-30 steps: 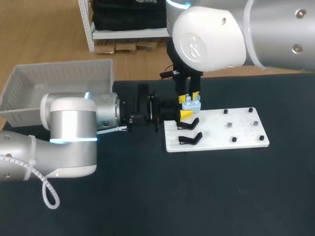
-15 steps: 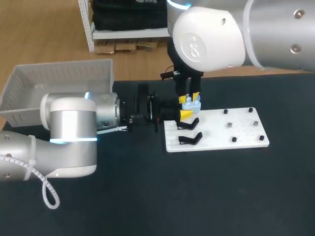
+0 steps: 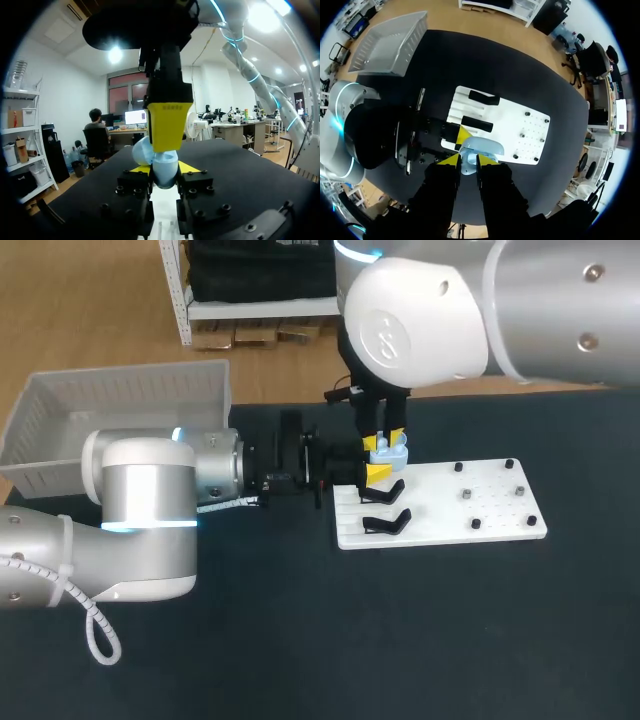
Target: Pick up each earbud case from the left stands, insert the matching earbuds, close the lid, and place the case in the box.
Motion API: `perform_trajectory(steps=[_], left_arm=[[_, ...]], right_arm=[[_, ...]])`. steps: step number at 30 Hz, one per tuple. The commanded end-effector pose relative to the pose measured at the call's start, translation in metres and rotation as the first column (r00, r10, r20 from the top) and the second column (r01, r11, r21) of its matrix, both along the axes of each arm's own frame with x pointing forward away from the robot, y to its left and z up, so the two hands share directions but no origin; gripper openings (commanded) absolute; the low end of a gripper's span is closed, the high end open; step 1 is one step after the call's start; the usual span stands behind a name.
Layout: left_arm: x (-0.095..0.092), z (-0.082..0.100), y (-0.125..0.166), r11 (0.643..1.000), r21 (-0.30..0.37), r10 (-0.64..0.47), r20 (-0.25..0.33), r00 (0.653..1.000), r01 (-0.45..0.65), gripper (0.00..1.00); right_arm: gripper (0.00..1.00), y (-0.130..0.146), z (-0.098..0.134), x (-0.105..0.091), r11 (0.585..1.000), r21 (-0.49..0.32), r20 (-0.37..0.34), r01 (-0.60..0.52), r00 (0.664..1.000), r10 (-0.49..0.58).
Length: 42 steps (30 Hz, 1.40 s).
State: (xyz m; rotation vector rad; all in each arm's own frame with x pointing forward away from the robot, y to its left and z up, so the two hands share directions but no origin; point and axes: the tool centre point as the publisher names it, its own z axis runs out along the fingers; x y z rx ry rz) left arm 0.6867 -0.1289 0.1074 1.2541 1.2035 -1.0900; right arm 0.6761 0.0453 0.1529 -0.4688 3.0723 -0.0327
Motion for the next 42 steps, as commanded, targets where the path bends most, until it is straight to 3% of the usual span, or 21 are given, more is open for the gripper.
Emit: perform_trajectory(steps=[1,10,13,17,19,27,30,31,37,42], left_arm=[[-0.001,-0.001,-0.001,1.0,-0.004,0.007,0.004,1.0,-0.007,0.0],[-0.001,-0.001,-0.001,1.0,-0.004,0.007,0.004,1.0,-0.007,0.0],[-0.001,-0.001,-0.001,1.0,-0.004,0.007,0.004,1.0,-0.007,0.0],[-0.001,-0.001,-0.001,1.0,-0.004,0.007,0.004,1.0,-0.007,0.0],[-0.001,-0.001,-0.001,1.0,-0.004,0.007,0.004,1.0,-0.007,0.0],[-0.001,-0.001,-0.001,1.0,-0.004,0.007,0.004,1.0,-0.007,0.0],[-0.001,-0.001,-0.001,1.0,-0.004,0.007,0.004,1.0,-0.007,0.0],[-0.001,-0.001,-0.001,1.0,-0.004,0.007,0.004,1.0,-0.007,0.0],[-0.001,-0.001,-0.001,1.0,-0.004,0.007,0.004,1.0,-0.007,0.0],[-0.001,-0.001,-0.001,1.0,-0.004,0.007,0.004,1.0,-0.007,0.0]], right_arm=[[0.0,0.0,-0.001,0.002,1.0,-0.007,-0.005,-0.001,1.0,0.001],[0.0,0.0,-0.004,0.004,1.0,-0.012,-0.007,-0.006,1.0,0.006],[0.35,0.0,-0.004,0.004,1.0,-0.011,-0.007,-0.005,1.0,0.005],[0.5,0.0,-0.002,0.003,1.0,-0.009,-0.005,-0.009,1.0,0.009],[0.68,0.0,0.002,0.002,1.0,-0.007,-0.002,-0.012,1.0,0.012],[0.79,-0.011,0.019,0.006,0.998,0.054,0.009,0.037,0.999,-0.038],[0.91,-0.02,0.024,0.019,0.99,0.076,0.025,0.123,0.992,-0.125],[0.99,-0.024,0.027,0.027,0.978,0.103,0.027,0.18,0.983,-0.184],[1.0,-0.042,0.02,0.059,0.91,0.135,0.026,0.391,0.917,-0.398],[1.0,-0.057,0.0,0.074,0.869,0.116,-0.015,0.481,0.876,-0.483]])
